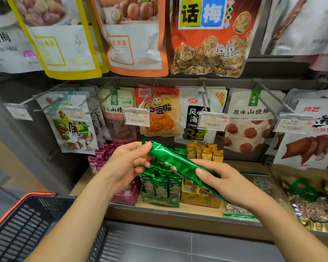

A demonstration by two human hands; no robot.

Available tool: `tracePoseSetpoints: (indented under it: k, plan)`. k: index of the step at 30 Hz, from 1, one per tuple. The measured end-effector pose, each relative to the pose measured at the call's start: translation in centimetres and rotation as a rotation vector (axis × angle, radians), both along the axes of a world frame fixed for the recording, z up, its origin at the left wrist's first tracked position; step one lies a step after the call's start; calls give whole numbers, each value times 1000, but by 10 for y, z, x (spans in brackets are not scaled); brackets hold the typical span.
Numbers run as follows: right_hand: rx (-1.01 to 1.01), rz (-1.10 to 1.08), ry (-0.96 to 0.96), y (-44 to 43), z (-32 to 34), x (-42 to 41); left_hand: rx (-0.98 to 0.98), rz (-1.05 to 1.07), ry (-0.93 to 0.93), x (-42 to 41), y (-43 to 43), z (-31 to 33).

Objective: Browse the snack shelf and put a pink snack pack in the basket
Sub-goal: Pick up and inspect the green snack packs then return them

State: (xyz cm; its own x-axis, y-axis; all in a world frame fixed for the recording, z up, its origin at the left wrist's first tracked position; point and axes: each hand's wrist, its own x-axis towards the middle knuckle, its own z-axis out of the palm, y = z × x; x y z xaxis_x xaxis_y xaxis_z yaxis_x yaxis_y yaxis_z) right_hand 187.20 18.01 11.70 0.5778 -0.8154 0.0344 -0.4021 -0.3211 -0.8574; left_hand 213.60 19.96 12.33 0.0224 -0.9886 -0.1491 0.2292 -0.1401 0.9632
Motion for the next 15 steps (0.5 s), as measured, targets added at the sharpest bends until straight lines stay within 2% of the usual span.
tracePoseSetpoints:
  k: [6, 9, 15]
  plan:
    - [18, -46, 34, 4, 7, -6, 118, 211, -19, -7, -9, -9]
    - [-116, -58, 74, 5, 10, -11, 173, 255, -79, -6, -16, -15]
    - [-506, -158, 58, 9, 12, -12, 224, 198, -362, -17, -33, -32]
